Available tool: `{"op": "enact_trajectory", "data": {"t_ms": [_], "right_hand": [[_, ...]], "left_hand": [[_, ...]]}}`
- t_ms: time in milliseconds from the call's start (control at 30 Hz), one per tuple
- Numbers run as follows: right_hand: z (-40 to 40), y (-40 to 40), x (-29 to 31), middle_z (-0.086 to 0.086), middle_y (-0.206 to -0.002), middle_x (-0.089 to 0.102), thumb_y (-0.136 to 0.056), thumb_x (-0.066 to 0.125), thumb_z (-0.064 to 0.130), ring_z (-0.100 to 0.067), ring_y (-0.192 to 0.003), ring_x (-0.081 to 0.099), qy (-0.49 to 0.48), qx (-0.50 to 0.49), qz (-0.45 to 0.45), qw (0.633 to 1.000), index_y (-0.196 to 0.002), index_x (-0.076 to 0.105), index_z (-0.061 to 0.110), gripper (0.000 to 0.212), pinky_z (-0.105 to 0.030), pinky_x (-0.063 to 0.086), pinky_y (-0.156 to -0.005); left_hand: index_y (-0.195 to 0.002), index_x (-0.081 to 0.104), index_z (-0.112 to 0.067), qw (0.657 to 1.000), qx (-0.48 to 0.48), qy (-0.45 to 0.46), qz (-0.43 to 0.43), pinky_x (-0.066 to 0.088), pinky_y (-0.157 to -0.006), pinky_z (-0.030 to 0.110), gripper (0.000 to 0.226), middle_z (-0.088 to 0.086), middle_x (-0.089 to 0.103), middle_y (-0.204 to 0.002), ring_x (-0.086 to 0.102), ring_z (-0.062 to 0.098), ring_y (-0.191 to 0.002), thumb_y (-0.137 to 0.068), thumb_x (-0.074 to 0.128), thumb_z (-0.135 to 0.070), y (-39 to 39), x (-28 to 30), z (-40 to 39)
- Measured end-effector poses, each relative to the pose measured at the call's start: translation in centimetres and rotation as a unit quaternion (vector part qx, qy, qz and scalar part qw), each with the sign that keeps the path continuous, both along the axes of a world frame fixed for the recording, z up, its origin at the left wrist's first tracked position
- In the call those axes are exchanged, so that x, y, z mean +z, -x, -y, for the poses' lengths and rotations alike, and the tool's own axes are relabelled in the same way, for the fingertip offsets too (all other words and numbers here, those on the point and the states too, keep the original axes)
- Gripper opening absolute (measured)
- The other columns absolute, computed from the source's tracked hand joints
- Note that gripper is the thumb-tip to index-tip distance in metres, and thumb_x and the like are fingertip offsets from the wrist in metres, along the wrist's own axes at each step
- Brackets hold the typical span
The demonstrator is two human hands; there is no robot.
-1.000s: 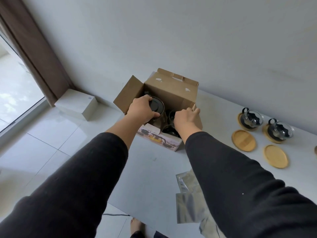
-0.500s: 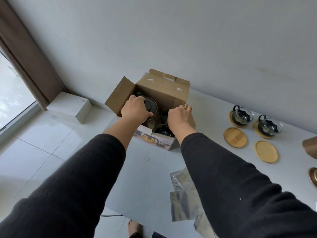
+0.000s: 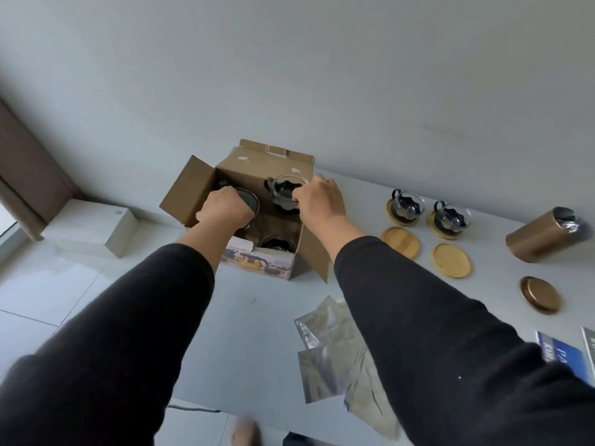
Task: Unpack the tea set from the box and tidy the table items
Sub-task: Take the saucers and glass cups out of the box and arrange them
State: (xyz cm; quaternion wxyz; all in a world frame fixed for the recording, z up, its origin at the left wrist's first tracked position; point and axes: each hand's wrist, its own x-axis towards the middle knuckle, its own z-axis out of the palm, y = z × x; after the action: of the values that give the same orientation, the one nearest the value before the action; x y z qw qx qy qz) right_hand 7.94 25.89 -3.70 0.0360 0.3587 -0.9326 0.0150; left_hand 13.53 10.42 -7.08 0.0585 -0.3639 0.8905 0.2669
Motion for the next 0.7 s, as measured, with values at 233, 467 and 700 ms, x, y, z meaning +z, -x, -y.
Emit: {"op": "enact_trajectory", "data": {"t_ms": [233,467,700], "right_hand": [[-2.9,1.6,1.5,-0.012,-0.097,0.069,-0.089,0.038,-0.006,-0.029,-0.105,0.049,0.044,-0.019,-0.052,0.998,-0.096,0.067,0.005,0.032,-0.033,0.035,-0.082],[-7.0,3.5,-0.2,-0.005,-0.098,0.071,-0.08,0.045,-0.007,-0.027,-0.105,0.048,0.018,-0.072,-0.045,0.996,-0.097,0.067,0.007,0.031,-0.032,0.027,-0.077],[-8.6,4.5,-2.7,-0.006,-0.1,0.071,-0.08,0.046,-0.007,-0.028,-0.106,0.049,0.009,-0.101,-0.021,0.995,-0.098,0.068,0.007,0.031,-0.033,0.03,-0.082]], "left_hand": [[-0.129,0.056,-0.025,0.97,-0.162,0.183,-0.003,0.028,-0.107,0.052,0.039,0.009,0.049,-0.131,0.038,0.031,-0.127,-0.09,0.061,-0.028,1.3,-1.2,-3.3],[-0.113,0.067,-0.022,0.852,-0.327,0.398,0.09,0.03,-0.099,0.041,0.026,-0.001,0.057,-0.112,0.039,0.023,-0.112,-0.088,0.059,-0.023,2.9,-4.1,-4.2],[-0.101,0.064,-0.025,0.821,-0.393,0.375,0.175,0.025,-0.104,0.04,0.013,-0.005,0.06,-0.092,0.055,0.019,-0.103,-0.091,0.056,-0.022,4.5,-4.1,-4.2]]}}
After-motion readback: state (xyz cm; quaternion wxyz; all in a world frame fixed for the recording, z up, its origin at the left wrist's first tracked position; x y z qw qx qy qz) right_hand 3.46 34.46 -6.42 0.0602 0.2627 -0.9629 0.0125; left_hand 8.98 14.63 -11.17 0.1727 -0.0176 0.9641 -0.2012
